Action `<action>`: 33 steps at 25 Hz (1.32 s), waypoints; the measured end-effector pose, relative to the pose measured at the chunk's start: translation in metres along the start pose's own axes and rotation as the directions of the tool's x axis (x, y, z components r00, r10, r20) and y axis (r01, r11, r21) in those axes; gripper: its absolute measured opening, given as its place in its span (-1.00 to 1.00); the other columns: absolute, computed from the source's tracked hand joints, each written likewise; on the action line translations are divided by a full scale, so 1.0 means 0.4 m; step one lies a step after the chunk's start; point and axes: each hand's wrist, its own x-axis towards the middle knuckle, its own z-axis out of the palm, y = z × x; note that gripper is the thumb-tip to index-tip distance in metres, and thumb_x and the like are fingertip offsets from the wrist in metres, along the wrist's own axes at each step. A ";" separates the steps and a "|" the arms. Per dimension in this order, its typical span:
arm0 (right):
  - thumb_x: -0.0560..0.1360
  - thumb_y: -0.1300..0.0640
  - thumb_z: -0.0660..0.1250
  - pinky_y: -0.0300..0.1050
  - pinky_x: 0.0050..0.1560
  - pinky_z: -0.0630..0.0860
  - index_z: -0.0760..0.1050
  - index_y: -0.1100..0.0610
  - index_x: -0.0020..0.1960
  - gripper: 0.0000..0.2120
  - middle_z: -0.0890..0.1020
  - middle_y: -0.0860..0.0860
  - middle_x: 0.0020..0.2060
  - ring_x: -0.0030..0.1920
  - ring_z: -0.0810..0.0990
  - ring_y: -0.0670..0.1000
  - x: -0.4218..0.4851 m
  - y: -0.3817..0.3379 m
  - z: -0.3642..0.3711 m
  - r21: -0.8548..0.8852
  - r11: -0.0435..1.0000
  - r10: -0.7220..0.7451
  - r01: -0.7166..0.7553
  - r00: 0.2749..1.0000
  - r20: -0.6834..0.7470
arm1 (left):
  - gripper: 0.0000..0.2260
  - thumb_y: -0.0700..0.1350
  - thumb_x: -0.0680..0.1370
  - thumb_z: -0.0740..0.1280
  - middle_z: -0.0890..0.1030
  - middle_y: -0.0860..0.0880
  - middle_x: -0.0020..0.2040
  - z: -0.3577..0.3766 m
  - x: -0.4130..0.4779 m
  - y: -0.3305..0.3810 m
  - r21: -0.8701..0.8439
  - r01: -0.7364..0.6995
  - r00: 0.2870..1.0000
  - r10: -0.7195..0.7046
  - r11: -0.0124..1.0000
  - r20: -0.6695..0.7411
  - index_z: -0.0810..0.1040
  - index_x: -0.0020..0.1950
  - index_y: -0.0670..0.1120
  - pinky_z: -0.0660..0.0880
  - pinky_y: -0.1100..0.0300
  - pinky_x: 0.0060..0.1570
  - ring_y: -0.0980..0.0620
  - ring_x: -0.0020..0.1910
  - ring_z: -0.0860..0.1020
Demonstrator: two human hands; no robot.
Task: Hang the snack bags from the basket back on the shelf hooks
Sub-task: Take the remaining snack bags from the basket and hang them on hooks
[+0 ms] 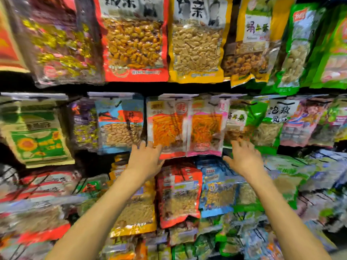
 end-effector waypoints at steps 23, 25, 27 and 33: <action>0.59 -0.17 0.16 0.22 0.46 0.22 0.18 0.12 0.55 -0.38 0.22 0.16 0.52 0.53 0.14 0.20 -0.409 -0.394 0.383 0.056 0.927 -0.359 0.370 0.839 0.409 | -0.54 0.16 0.62 0.18 0.47 -0.15 0.33 0.353 -0.512 -0.251 -0.137 0.215 0.915 -0.150 0.967 0.375 0.33 0.44 -0.05 0.40 -0.16 0.20 -0.23 0.33 0.39; 0.54 -0.22 0.08 0.23 0.37 0.33 0.26 0.13 0.50 -0.35 0.32 0.18 0.44 0.46 0.25 0.22 -0.422 -0.388 0.472 0.096 0.909 -0.404 0.405 0.804 0.436 | -0.52 0.16 0.61 0.20 0.47 -0.15 0.33 0.426 -0.546 -0.216 -0.135 0.256 0.876 -0.170 0.957 0.451 0.32 0.45 -0.06 0.40 -0.16 0.20 -0.23 0.33 0.38; 0.57 -0.20 0.18 0.22 0.33 0.38 0.30 0.13 0.47 -0.40 0.36 0.17 0.42 0.42 0.30 0.23 -0.443 -0.383 0.562 0.103 0.895 -0.417 0.434 0.735 0.535 | -0.51 0.16 0.60 0.21 0.47 -0.15 0.34 0.500 -0.588 -0.179 -0.131 0.300 0.827 -0.189 0.945 0.530 0.33 0.45 -0.06 0.40 -0.16 0.21 -0.23 0.35 0.38; 0.57 -0.17 0.25 0.18 0.29 0.41 0.28 0.09 0.47 -0.43 0.35 0.17 0.40 0.40 0.30 0.24 -0.563 -0.341 0.888 0.160 0.899 -0.380 0.407 0.544 0.748 | -0.62 0.09 0.57 0.26 0.57 -0.19 0.21 0.780 -0.718 -0.085 -0.249 0.447 0.622 -0.098 0.859 0.777 0.43 0.32 -0.06 0.49 -0.05 0.06 -0.23 0.20 0.52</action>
